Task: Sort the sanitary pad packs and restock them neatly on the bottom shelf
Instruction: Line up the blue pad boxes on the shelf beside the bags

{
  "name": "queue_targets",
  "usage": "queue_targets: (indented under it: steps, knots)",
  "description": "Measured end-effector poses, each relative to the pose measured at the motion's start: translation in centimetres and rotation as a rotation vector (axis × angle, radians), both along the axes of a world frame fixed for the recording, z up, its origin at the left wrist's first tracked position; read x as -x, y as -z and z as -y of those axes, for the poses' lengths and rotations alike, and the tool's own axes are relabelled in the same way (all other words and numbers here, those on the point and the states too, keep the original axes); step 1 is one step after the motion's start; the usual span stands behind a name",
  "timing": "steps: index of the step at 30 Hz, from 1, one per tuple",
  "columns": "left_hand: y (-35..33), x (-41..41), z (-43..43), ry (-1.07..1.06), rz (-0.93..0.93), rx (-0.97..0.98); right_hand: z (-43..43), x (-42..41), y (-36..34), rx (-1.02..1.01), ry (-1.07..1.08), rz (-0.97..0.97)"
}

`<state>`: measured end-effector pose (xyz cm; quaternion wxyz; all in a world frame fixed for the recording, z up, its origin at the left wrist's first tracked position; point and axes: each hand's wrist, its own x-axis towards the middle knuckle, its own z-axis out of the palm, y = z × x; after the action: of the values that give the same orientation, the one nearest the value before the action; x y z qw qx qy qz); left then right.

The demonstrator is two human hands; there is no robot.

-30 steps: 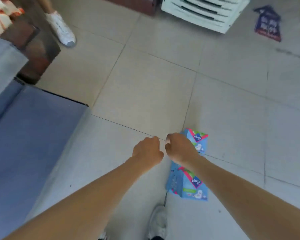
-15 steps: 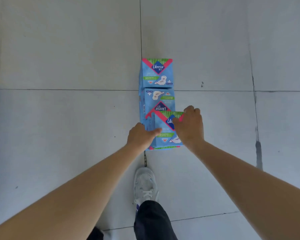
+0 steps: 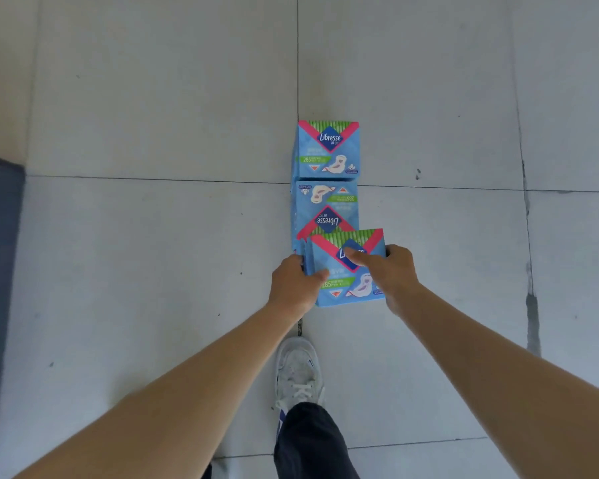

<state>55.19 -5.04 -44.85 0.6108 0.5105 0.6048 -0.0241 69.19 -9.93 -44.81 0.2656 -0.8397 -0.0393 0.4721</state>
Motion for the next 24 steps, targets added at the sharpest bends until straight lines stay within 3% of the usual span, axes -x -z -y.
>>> queue_targets:
  steps: [6,11,24]
  knots:
    - [-5.3,2.8,-1.3,-0.162,0.023,-0.059,-2.6,2.3,-5.7,-0.113,-0.089,-0.091]
    - [-12.1,8.4,-6.3,-0.37,0.012,-0.185,-10.2,7.3,-12.8,-0.209,-0.232,-0.086]
    - [-30.8,32.1,-19.3,-0.999,-0.089,-0.586,-31.9,33.0,-31.7,-0.632,-0.742,-0.332]
